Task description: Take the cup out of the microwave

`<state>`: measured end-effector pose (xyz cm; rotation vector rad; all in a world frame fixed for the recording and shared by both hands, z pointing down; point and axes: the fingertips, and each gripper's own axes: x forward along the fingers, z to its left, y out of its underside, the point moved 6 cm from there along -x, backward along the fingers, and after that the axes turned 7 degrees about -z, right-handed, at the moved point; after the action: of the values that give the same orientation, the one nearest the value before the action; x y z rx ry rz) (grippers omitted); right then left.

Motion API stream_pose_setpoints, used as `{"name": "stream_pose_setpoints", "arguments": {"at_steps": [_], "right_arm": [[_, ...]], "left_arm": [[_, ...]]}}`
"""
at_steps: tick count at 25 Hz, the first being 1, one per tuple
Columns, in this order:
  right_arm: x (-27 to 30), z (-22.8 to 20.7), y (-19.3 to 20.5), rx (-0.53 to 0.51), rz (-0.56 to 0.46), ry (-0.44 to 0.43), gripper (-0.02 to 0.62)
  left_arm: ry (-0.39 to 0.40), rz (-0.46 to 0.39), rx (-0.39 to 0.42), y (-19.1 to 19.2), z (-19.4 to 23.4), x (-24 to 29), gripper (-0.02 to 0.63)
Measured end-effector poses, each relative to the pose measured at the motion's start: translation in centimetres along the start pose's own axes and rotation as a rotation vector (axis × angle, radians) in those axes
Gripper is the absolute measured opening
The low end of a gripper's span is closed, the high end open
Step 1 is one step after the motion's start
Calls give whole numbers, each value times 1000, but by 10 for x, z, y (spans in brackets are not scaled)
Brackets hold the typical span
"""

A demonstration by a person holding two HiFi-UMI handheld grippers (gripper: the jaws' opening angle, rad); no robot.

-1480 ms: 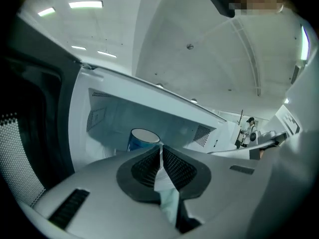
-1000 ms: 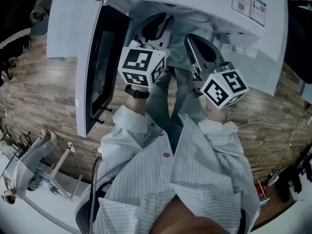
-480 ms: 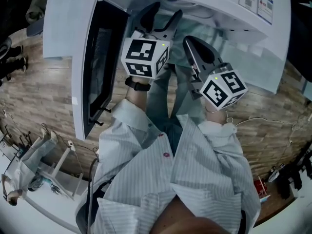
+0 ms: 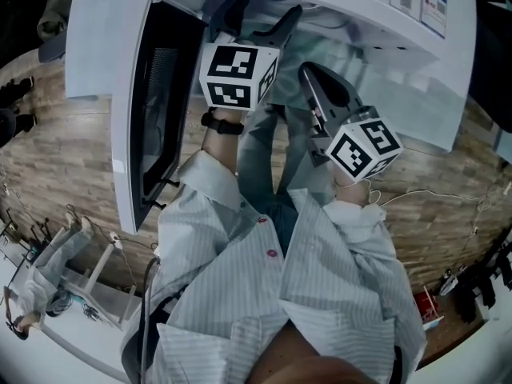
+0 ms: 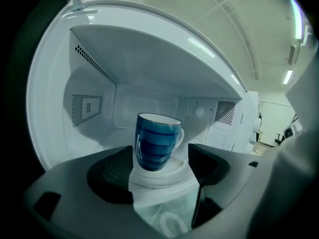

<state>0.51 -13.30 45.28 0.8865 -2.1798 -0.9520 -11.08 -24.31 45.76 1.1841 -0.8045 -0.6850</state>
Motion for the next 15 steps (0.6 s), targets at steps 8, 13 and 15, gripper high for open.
{"name": "stream_pose_setpoints", "arguments": {"at_steps": [8,13,15], "right_arm": [[0,-5,-1,12,8,5,34],[2,-7,-1,25,7,12,34],[2,-8,0,29,9,15,34]], "left_arm": [[-26,-1,47,-4,8,15,341],[-6,34,82,-2,10,26,356],[10,45,89,-1,8,29,360]]}}
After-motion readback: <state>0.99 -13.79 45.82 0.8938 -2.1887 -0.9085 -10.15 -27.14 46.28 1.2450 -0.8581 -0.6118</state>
